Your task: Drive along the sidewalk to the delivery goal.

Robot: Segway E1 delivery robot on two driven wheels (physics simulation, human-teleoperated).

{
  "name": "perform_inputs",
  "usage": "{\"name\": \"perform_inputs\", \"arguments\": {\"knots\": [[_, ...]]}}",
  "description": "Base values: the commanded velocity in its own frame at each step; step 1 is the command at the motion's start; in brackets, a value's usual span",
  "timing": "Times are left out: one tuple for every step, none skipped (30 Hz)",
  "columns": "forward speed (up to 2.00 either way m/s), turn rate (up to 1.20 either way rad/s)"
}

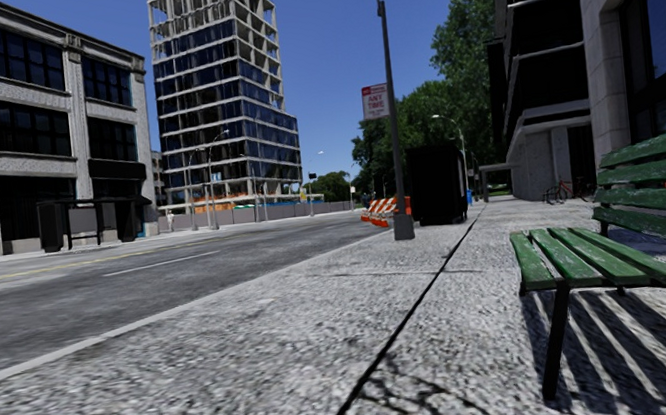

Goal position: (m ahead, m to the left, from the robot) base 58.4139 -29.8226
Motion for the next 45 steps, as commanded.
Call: {"name": "perform_inputs", "arguments": {"knots": [[1.63,0.43],[1.63,0.43],[1.63,0.43],[1.63,0.43],[1.63,0.43],[1.63,0.43],[1.63,0.43],[1.63,0.43],[1.63,0.43],[1.63,0.34],[1.63,0.13],[1.63,0.13],[1.63,0.01],[1.63,0.00],[1.63,0.00],[1.63,0.00],[1.63,0.00],[1.63,0.00],[1.63,0.00],[1.63,0.00],[1.63,0.00],[1.63,0.00],[1.63,0.00],[1.63,-0.19],[1.63,-0.45],[1.63,-0.65],[1.63,-0.88],[1.63,-0.98],[1.63,-0.98],[1.63,-1.01],[1.63,-1.02],[1.63,-1.02],[1.63,-1.02],[1.63,-1.02],[1.63,-1.02],[1.63,-1.02],[1.63,-1.02],[1.63,-1.02],[1.63,-1.02],[1.63,-1.02],[1.63,-1.02],[1.63,-1.02],[1.63,-0.83],[1.63,-0.07],[1.63,0.00]]}}
